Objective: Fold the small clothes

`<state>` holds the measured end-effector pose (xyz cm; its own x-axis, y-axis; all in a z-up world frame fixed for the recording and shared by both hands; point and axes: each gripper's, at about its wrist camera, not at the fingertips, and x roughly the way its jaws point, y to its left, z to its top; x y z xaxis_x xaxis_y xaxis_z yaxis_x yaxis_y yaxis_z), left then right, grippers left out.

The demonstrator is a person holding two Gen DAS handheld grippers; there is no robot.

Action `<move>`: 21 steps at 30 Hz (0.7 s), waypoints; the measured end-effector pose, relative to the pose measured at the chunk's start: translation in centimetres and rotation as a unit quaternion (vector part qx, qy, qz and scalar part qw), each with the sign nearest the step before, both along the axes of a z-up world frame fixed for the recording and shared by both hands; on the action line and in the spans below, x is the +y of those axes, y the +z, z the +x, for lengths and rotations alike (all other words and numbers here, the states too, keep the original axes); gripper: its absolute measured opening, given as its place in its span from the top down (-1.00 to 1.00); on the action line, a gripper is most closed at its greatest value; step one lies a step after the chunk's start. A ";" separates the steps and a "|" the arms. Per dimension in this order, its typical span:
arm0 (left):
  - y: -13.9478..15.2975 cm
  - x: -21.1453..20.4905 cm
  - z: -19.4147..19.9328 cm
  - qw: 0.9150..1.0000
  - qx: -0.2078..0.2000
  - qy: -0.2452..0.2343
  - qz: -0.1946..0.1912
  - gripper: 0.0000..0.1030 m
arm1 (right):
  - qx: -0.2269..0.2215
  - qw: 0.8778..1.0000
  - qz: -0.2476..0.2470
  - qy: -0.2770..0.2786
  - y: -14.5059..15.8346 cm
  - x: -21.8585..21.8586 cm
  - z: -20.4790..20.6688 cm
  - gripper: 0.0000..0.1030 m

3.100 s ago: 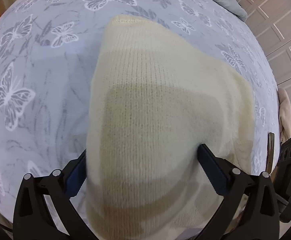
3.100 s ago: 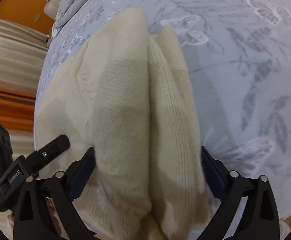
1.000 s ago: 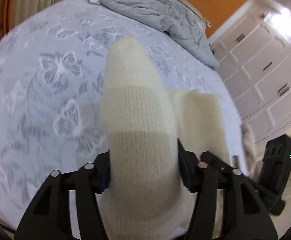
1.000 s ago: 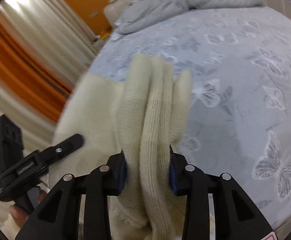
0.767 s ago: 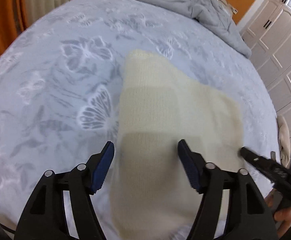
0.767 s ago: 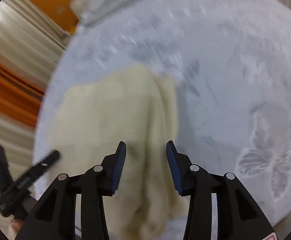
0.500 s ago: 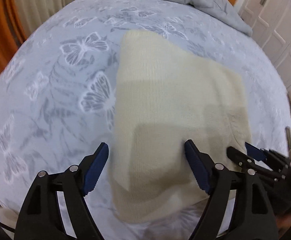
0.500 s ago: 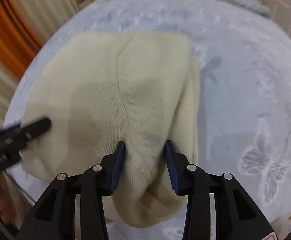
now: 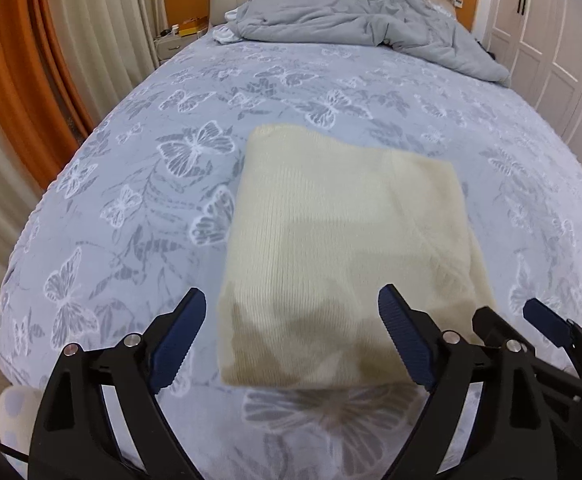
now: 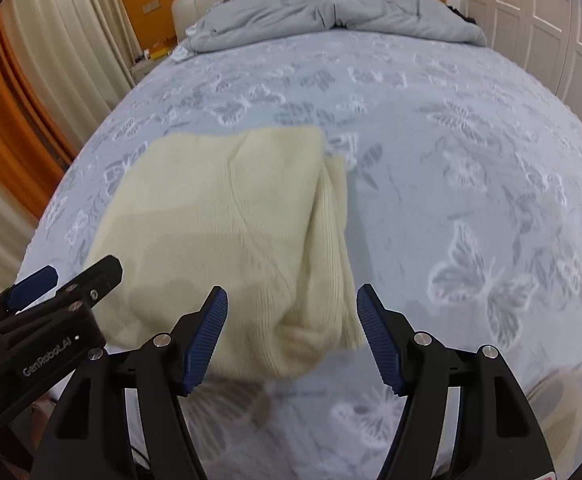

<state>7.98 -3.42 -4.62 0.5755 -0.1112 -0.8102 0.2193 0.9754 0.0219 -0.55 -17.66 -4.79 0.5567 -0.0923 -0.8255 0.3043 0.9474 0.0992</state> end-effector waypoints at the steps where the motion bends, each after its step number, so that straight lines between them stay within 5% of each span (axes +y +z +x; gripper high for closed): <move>1: -0.2 0.0 0.0 1.000 0.002 0.004 0.002 -0.66 | 0.001 1.000 0.000 0.001 -0.1 0.1 -0.2 -0.27; 21: 0.0 -0.5 -3.2 0.999 -0.009 0.011 0.041 -0.66 | 0.024 1.000 0.002 -0.010 0.1 0.5 -3.8 -0.27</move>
